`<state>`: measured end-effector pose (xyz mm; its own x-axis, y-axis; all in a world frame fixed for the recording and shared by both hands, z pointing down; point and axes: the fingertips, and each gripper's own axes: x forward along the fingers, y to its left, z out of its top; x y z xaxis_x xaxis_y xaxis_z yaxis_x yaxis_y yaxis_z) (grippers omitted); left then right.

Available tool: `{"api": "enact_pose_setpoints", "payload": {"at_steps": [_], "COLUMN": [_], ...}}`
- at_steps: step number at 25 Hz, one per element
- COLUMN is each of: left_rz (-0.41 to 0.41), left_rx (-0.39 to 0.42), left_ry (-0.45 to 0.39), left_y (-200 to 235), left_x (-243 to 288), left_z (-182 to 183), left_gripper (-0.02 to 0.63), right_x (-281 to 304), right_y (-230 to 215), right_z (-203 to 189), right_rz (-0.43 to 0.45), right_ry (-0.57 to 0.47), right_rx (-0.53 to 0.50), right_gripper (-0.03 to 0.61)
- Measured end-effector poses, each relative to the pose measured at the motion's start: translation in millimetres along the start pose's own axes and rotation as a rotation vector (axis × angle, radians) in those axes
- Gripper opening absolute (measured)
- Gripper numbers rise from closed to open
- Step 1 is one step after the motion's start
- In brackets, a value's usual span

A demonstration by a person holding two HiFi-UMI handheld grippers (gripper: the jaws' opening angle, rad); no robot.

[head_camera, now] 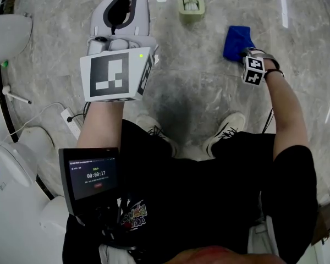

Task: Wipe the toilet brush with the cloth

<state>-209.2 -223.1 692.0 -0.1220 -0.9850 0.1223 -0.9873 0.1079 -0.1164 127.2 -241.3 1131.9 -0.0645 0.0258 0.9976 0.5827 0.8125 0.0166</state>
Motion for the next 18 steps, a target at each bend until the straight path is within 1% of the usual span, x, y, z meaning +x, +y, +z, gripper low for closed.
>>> {"api": "enact_pose_setpoints", "payload": {"at_steps": [4, 6, 8, 9, 11, 12, 13, 15, 17, 18], "left_rz": [-0.009, -0.011, -0.011, -0.012, -0.015, -0.017, -0.019, -0.021, -0.021, -0.020], "left_rx": [0.005, -0.008, -0.033, -0.041, -0.046, -0.047, -0.049, -0.052, -0.050, -0.049], "left_ry": [-0.003, -0.008, -0.012, -0.014, -0.013, -0.012, -0.011, -0.011, -0.006, 0.001], "left_y": [-1.2, -1.8, -2.0, -1.9, -2.3, -3.1, -3.9, -5.1, -5.7, -6.0], "left_x": [2.0, 3.5, 4.9, 5.4, 6.4, 7.0, 7.8, 8.7, 8.7, 8.6], "left_z": [-1.2, -0.8, -1.7, -2.8, -5.4, -6.4, -6.8, -7.2, -9.3, -11.6], "left_gripper": [0.013, 0.012, 0.012, 0.012, 0.012, 0.012, 0.012, 0.012, 0.012, 0.012], "right_x": [-11.7, -23.4, -38.0, -46.1, -65.5, -77.4, -90.4, -116.1, -135.8, -143.6], "right_y": [3.4, 3.0, -2.2, -4.8, -10.1, -16.1, -25.8, -50.6, -74.4, -84.2], "right_z": [5.8, 10.9, 17.0, 20.3, 26.5, 30.7, 36.0, 46.6, 51.6, 55.0], "right_rz": [0.019, 0.032, 0.060, 0.096, 0.194, 0.226, 0.229, 0.174, 0.087, 0.039], "right_ry": [-0.036, -0.071, -0.104, -0.114, -0.118, -0.125, -0.141, -0.164, -0.118, -0.087], "right_rx": [-0.006, 0.030, 0.102, 0.159, 0.283, 0.331, 0.360, 0.372, 0.372, 0.371], "right_gripper": [0.147, 0.187, 0.226, 0.242, 0.249, 0.256, 0.255, 0.250, 0.244, 0.222]}}
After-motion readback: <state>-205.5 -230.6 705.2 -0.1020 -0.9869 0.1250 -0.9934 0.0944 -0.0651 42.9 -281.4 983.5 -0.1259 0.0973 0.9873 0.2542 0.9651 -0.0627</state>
